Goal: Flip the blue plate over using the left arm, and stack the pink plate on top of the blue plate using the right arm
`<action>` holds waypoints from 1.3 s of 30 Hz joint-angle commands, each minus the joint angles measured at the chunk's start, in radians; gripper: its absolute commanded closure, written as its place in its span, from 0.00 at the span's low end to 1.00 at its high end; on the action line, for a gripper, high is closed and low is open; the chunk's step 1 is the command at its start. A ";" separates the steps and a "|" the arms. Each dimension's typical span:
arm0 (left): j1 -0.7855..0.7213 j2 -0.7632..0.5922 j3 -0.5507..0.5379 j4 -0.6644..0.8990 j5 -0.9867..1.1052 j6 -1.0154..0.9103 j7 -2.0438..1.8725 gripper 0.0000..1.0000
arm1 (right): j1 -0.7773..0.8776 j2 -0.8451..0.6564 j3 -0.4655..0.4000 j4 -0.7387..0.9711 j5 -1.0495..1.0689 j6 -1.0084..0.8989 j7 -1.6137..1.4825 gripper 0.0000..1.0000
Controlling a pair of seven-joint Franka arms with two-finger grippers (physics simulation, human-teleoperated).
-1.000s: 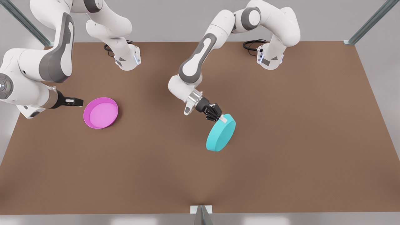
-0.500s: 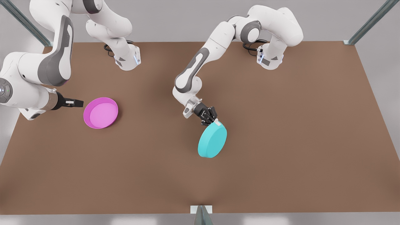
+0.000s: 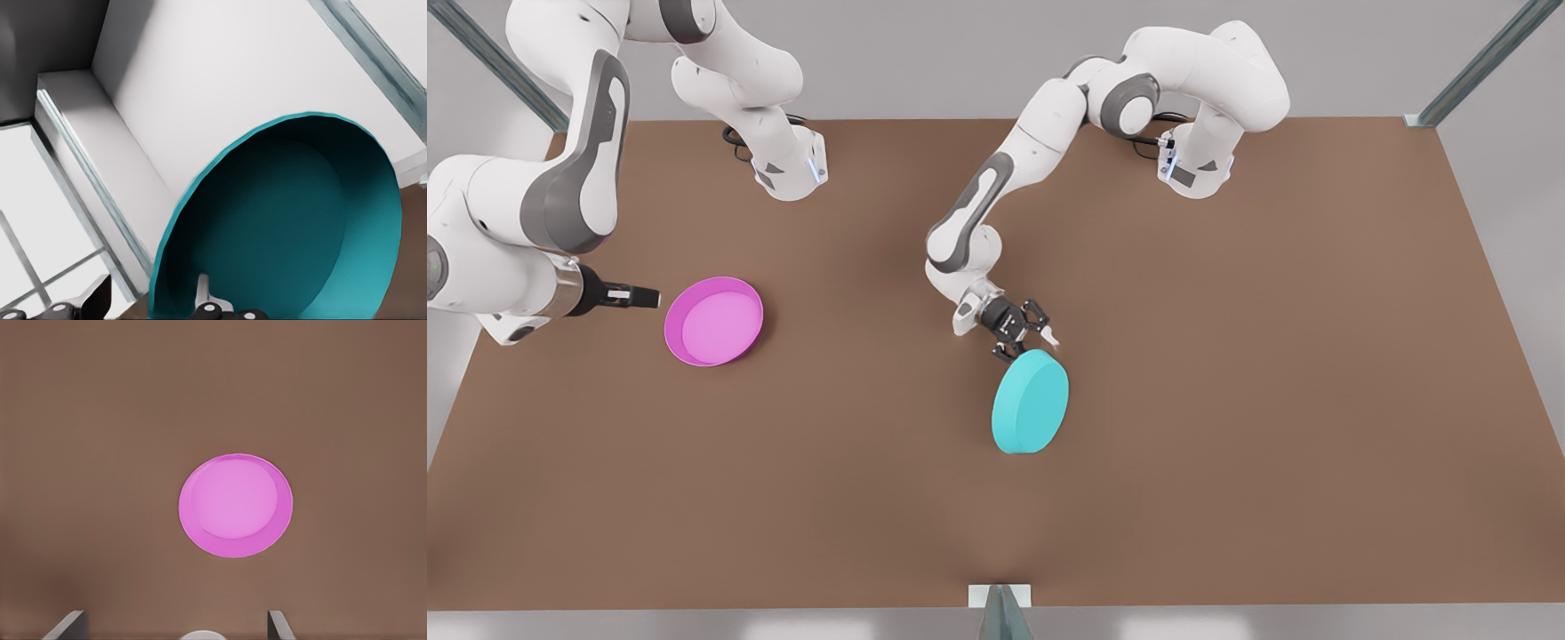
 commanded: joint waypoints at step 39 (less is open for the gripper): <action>1.433 -1.005 -0.555 -0.098 -1.138 -0.077 1.566 0.00 | -0.135 0.158 -0.179 -0.904 0.189 1.117 -0.398 0.00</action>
